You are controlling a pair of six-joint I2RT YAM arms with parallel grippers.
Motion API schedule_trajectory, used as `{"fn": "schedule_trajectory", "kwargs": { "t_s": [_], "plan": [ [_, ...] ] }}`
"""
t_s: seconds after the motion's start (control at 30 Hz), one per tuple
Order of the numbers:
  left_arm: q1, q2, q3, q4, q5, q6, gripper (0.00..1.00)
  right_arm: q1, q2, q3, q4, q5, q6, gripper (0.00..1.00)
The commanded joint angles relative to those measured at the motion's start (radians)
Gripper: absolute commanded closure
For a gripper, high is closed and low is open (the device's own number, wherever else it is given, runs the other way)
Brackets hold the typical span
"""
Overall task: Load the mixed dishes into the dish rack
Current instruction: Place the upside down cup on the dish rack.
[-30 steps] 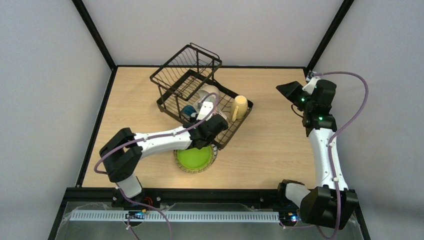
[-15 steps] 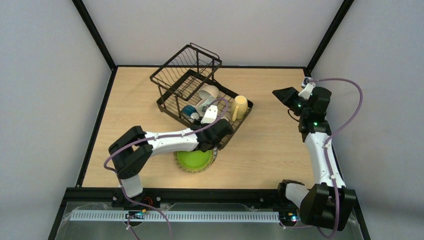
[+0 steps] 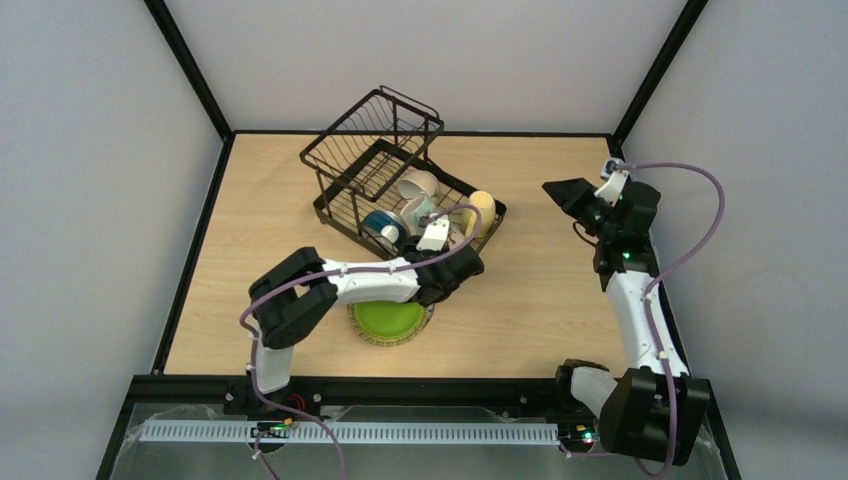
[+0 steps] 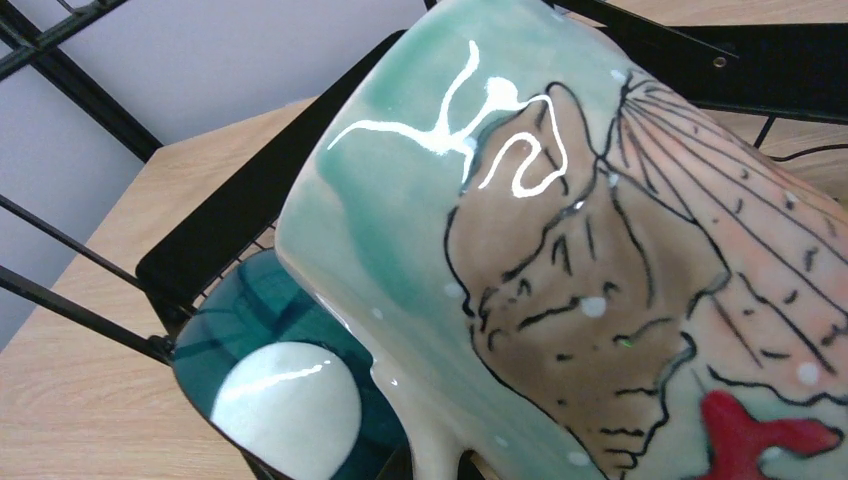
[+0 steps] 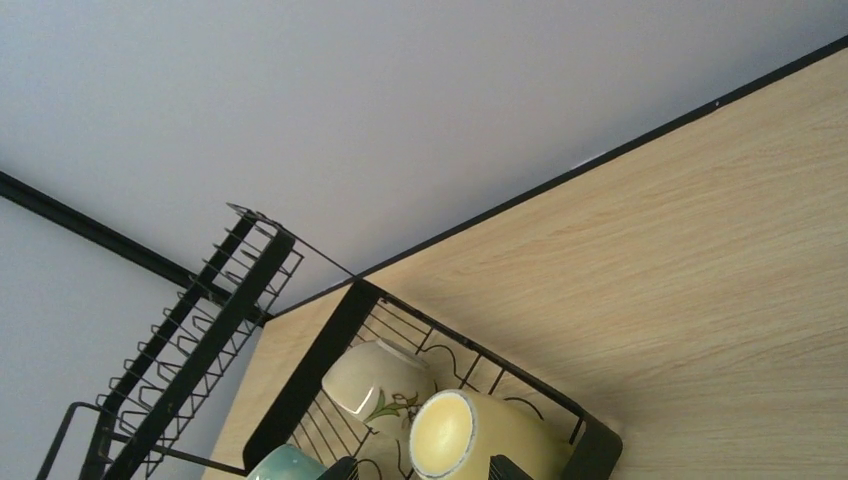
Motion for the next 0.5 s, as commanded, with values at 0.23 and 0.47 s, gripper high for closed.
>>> {"fn": "schedule_trajectory", "kwargs": {
  "t_s": [0.23, 0.47],
  "plan": [
    [-0.035, 0.109, 0.175, -0.152, -0.240, -0.235, 0.98, -0.002, -0.024, -0.121, 0.191, -0.021, 0.060, 0.25],
    [-0.040, 0.178, 0.258, -0.372, -0.294, -0.401, 0.98, -0.002, -0.015, -0.181, 0.255, -0.027, 0.083, 0.25]
  ]
}}
